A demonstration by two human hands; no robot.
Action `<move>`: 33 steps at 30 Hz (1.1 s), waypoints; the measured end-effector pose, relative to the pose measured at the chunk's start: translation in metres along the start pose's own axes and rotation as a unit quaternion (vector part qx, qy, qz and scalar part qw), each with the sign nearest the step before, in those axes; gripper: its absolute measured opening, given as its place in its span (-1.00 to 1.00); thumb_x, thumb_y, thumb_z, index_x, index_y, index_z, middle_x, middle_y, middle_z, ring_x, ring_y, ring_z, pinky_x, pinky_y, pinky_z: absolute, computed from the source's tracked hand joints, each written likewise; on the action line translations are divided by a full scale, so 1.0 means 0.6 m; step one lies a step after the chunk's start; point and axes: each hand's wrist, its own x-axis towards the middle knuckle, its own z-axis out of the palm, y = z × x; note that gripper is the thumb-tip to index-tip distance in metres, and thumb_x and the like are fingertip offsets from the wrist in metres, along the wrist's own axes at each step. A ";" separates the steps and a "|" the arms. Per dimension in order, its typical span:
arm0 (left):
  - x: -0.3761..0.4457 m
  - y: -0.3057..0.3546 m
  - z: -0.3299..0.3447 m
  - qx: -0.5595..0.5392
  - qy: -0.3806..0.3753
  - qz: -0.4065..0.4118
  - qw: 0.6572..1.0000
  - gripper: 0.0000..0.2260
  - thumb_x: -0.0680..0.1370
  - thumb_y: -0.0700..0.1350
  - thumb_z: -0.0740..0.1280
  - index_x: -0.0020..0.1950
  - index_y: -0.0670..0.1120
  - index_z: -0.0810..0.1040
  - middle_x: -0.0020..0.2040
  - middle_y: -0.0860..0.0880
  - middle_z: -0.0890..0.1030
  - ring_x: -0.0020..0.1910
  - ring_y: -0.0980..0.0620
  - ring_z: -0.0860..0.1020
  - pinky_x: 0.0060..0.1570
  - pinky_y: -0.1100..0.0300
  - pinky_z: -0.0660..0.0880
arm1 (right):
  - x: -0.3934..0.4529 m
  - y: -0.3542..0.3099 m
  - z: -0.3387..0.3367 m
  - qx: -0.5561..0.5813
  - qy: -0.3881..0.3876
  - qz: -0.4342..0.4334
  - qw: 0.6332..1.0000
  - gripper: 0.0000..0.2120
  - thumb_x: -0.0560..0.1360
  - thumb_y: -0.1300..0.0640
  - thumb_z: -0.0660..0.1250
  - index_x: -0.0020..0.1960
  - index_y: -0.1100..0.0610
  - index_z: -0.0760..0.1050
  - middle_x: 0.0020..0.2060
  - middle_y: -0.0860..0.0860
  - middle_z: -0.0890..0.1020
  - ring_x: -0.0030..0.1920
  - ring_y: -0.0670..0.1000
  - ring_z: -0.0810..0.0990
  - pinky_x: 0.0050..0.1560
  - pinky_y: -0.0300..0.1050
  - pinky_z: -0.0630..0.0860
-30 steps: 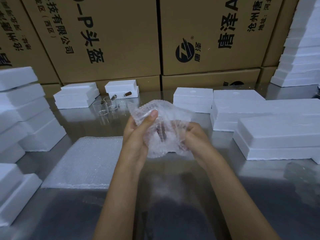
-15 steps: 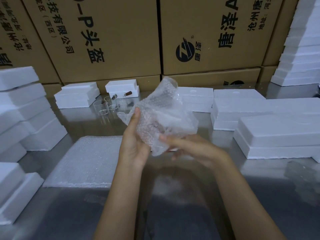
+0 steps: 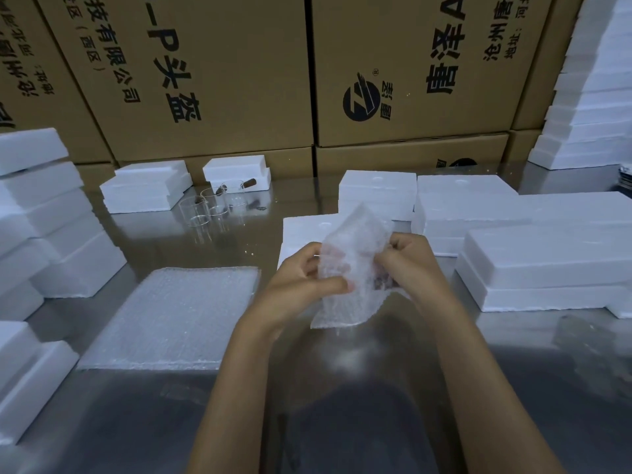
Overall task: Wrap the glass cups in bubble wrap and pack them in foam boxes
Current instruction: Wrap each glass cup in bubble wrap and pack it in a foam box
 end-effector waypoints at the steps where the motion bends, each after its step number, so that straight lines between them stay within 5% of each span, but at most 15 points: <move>1: 0.001 -0.002 0.001 0.017 0.014 0.006 1.000 -0.62 0.42 -0.38 0.50 0.19 -0.15 0.56 0.03 -0.04 0.71 -0.02 0.09 0.68 -0.14 0.29 0.57 | 0.002 0.004 0.005 -0.027 0.000 -0.011 1.000 -0.82 0.45 0.25 0.38 -0.23 0.38 0.53 -0.45 0.07 0.45 -0.48 -0.02 0.46 -0.43 -0.17 0.54; 6: 0.012 -0.020 0.004 0.126 0.080 0.024 0.988 -0.75 0.37 -0.34 0.51 0.00 -0.14 0.62 -0.07 -0.07 0.66 -0.10 -0.06 0.61 -0.09 0.11 0.54 | 0.003 0.018 0.027 -0.160 0.036 -0.100 0.981 -0.73 0.39 0.22 0.39 -0.40 0.29 0.41 -0.46 0.01 0.27 -0.39 -0.05 0.26 -0.37 -0.15 0.36; 9: 0.025 -0.039 0.007 0.218 0.154 0.053 0.962 -0.86 0.35 -0.27 0.53 -0.15 -0.12 0.64 -0.10 -0.05 0.51 -0.19 -0.04 0.52 -0.17 0.13 0.45 | -0.005 0.012 0.025 -0.149 -0.019 -0.106 0.983 -0.69 0.36 0.05 0.39 -0.26 0.32 0.49 -0.41 0.03 0.37 -0.35 -0.05 0.36 -0.33 -0.06 0.45; 11: 0.031 -0.045 0.011 0.270 0.183 0.062 0.943 -0.89 0.37 -0.20 0.53 -0.22 -0.11 0.62 -0.18 0.01 0.43 -0.27 0.02 0.44 -0.30 0.22 0.33 | -0.019 -0.005 0.020 -0.083 -0.080 -0.114 0.987 -0.77 0.34 -0.01 0.35 -0.24 0.18 0.54 -0.38 -0.06 0.48 -0.33 -0.11 0.45 -0.27 -0.17 0.44; 13: 0.033 -0.048 0.013 0.272 0.184 0.057 0.943 -0.86 0.38 -0.13 0.54 -0.27 -0.02 0.59 -0.23 0.03 0.43 -0.29 0.04 0.43 -0.34 0.27 0.27 | -0.030 -0.019 0.018 -0.012 -0.126 -0.130 0.983 -0.81 0.33 -0.08 0.29 -0.26 0.02 0.57 -0.29 -0.16 0.60 -0.25 -0.21 0.54 -0.20 -0.36 0.45; 15: 0.031 -0.046 0.011 0.256 0.178 0.050 0.949 -0.81 0.36 -0.10 0.56 -0.32 0.05 0.55 -0.26 0.05 0.48 -0.31 0.07 0.44 -0.35 0.29 0.31 | -0.036 -0.022 0.022 -0.019 -0.139 -0.120 0.983 -0.73 0.33 -0.13 0.23 -0.27 0.00 0.62 -0.24 -0.18 0.64 -0.23 -0.26 0.54 -0.14 -0.27 0.45; 18: 0.025 -0.035 0.003 0.183 0.143 0.013 0.973 -0.82 0.33 -0.22 0.55 -0.12 -0.06 0.65 -0.26 0.02 0.58 -0.29 0.05 0.48 -0.22 0.16 0.44 | -0.031 -0.011 0.037 -0.125 -0.095 -0.114 0.981 -0.64 0.47 -0.04 0.25 -0.49 -0.04 0.52 -0.32 -0.09 0.53 -0.26 -0.19 0.48 -0.18 -0.11 0.41; 21: 0.020 -0.025 -0.012 0.174 0.109 -0.041 0.978 -0.73 0.41 -0.29 0.49 0.04 -0.05 0.57 -0.25 0.01 0.46 -0.36 0.10 0.41 -0.37 0.29 0.35 | -0.022 0.008 0.049 -0.237 -0.056 -0.154 0.957 -0.55 0.51 0.00 0.24 -0.53 0.08 0.39 -0.29 0.02 0.49 -0.10 -0.11 0.45 -0.11 -0.05 0.44; 26: 0.005 -0.006 -0.016 0.158 0.092 0.055 0.982 -0.89 0.47 -0.26 0.44 -0.07 -0.07 0.62 -0.11 -0.04 0.58 -0.33 0.05 0.42 -0.31 0.36 0.41 | -0.022 0.024 0.056 -0.296 -0.068 -0.178 0.936 -0.51 0.35 -0.28 0.04 -0.51 0.08 0.39 -0.30 -0.02 0.44 -0.09 -0.11 0.42 -0.20 -0.08 0.38; 30: 0.004 -0.017 -0.003 0.250 0.114 0.106 0.956 -0.86 0.45 -0.28 0.43 -0.26 -0.08 0.66 -0.14 0.04 0.65 -0.40 0.20 0.40 -0.25 0.34 0.35 | -0.020 0.013 0.048 -0.152 -0.011 -0.166 0.974 -0.61 0.37 -0.09 0.15 -0.45 0.10 0.58 -0.30 -0.04 0.54 -0.19 -0.13 0.51 -0.19 -0.10 0.44; 33: 0.006 -0.024 0.005 0.357 0.128 0.115 0.918 -0.82 0.49 -0.16 0.33 -0.28 -0.06 0.67 -0.19 0.12 0.63 -0.26 0.16 0.50 -0.21 0.20 0.43 | -0.021 0.003 0.039 -0.046 0.001 -0.162 0.986 -0.62 0.38 -0.03 0.14 -0.45 0.07 0.62 -0.34 0.06 0.62 -0.25 -0.06 0.55 -0.21 -0.10 0.48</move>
